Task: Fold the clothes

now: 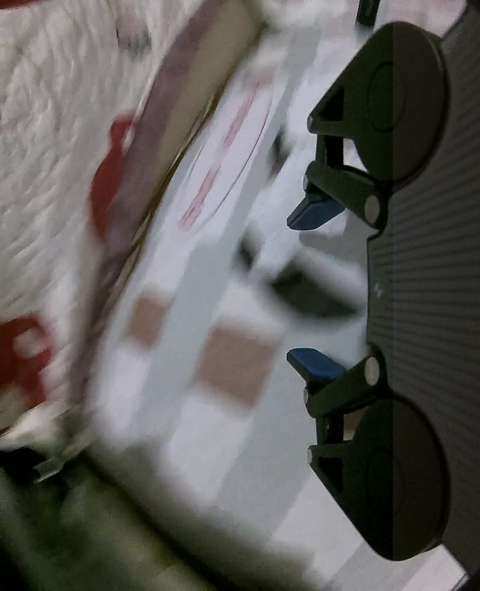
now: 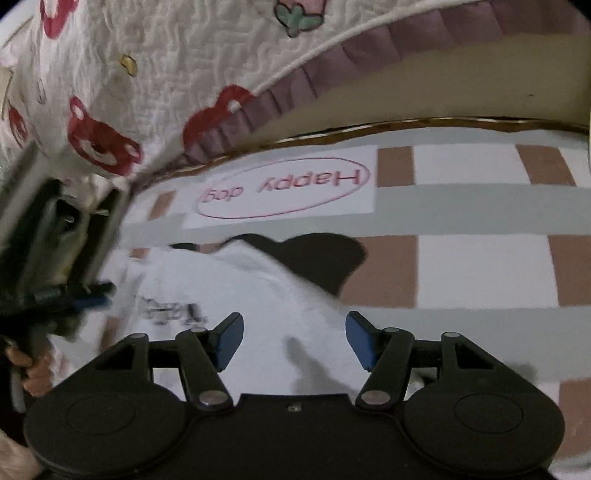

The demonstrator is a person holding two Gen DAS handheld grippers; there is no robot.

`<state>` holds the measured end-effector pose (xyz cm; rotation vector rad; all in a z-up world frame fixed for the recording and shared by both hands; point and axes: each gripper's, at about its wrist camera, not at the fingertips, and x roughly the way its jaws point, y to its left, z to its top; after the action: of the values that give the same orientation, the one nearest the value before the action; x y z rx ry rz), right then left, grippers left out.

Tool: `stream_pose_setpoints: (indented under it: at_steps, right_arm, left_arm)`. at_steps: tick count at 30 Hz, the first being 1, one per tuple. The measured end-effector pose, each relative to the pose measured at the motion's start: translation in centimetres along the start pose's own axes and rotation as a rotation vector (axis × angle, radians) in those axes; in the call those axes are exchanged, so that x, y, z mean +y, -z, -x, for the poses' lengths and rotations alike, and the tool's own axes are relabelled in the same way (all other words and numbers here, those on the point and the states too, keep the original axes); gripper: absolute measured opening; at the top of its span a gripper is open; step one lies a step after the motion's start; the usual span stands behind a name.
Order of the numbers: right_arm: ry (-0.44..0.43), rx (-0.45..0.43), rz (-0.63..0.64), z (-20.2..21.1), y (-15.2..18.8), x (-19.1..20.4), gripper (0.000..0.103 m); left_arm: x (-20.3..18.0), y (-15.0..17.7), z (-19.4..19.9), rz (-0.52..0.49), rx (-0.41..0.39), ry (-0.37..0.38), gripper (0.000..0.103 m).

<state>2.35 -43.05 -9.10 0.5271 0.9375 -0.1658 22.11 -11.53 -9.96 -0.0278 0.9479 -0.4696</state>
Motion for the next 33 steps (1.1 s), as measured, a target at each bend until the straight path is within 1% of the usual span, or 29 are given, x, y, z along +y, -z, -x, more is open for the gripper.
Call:
stream_pose_setpoints:
  at_steps: [1,2,5,8,11,14,16,19,20,22,23,25,27,29,30,31,32,33]
  right_arm:
    - [0.013,0.003,-0.009,-0.4,0.1,-0.3,0.067]
    - [0.002,0.004,-0.027,-0.7,0.0,-0.4,0.067]
    - [-0.032,0.006,-0.08,-1.5,-0.5,-0.8,0.067]
    - [-0.066,0.009,-0.133,-2.3,-1.0,-1.2,0.067]
    - [-0.1,0.011,-0.186,-3.1,-1.4,-1.5,0.067]
    - [-0.134,0.014,-0.239,-4.0,-1.9,-1.9,0.067]
    - [-0.156,0.015,-0.274,-4.5,-2.2,-2.2,0.067]
    - [-0.159,0.043,-0.232,-5.8,-3.0,-0.2,0.067]
    - [-0.158,0.054,-0.213,-6.3,-3.3,0.5,0.067]
    - [-0.135,0.067,-0.185,-7.5,-3.8,1.6,0.067]
    - [-0.12,0.072,-0.172,-8.1,-4.1,2.1,0.067]
    - [-0.091,0.082,-0.146,-9.3,-4.6,3.0,0.068]
    - [-0.077,0.085,-0.158,-10.4,-4.9,3.6,0.07]
    - [-0.079,0.085,-0.16,-11.0,-4.9,4.2,0.075]
    - [-0.089,0.095,-0.149,-11.1,-4.8,4.6,0.075]
    - [-0.104,0.109,-0.131,-11.1,-4.8,5.0,0.067]
    - [-0.122,0.117,-0.104,-10.9,-4.6,5.5,0.044]
    - [-0.123,0.119,-0.071,-10.6,-4.4,6.0,0.032]
  left_arm:
    - [0.0,0.0,-0.2,-0.01,-0.018,-0.015,0.07]
    - [0.0,0.0,-0.5,-0.018,-0.033,-0.026,0.07]
    - [1.7,-0.4,-0.8,0.113,-0.001,0.111,0.07]
    - [2.0,-0.7,-2.0,0.161,0.041,0.235,0.071]
    - [1.7,-0.6,-4.0,0.182,0.089,0.308,0.072]
    - [1.6,0.4,-5.8,0.228,0.156,0.365,0.072]
    - [1.6,0.6,-5.9,0.223,0.141,0.387,0.076]
    - [1.4,0.6,-6.0,0.207,0.146,0.426,0.077]
    - [1.5,0.5,-6.2,0.227,0.145,0.436,0.081]
    - [1.7,0.5,-6.7,0.271,0.141,0.457,0.084]
    - [1.7,0.4,-6.8,0.279,0.14,0.469,0.087]
    - [1.7,0.4,-7.0,0.28,0.145,0.5,0.087]
    - [1.8,0.7,-7.2,0.282,0.168,0.558,0.087]
    - [2.0,1.1,-7.3,0.294,0.2,0.596,0.087]
    - [2.1,1.2,-7.3,0.291,0.21,0.609,0.086]
    - [2.2,1.4,-7.2,0.288,0.22,0.622,0.086]
    - [2.3,1.3,-7.1,0.281,0.234,0.621,0.074]
    - [2.4,1.2,-6.8,0.278,0.242,0.627,0.046]
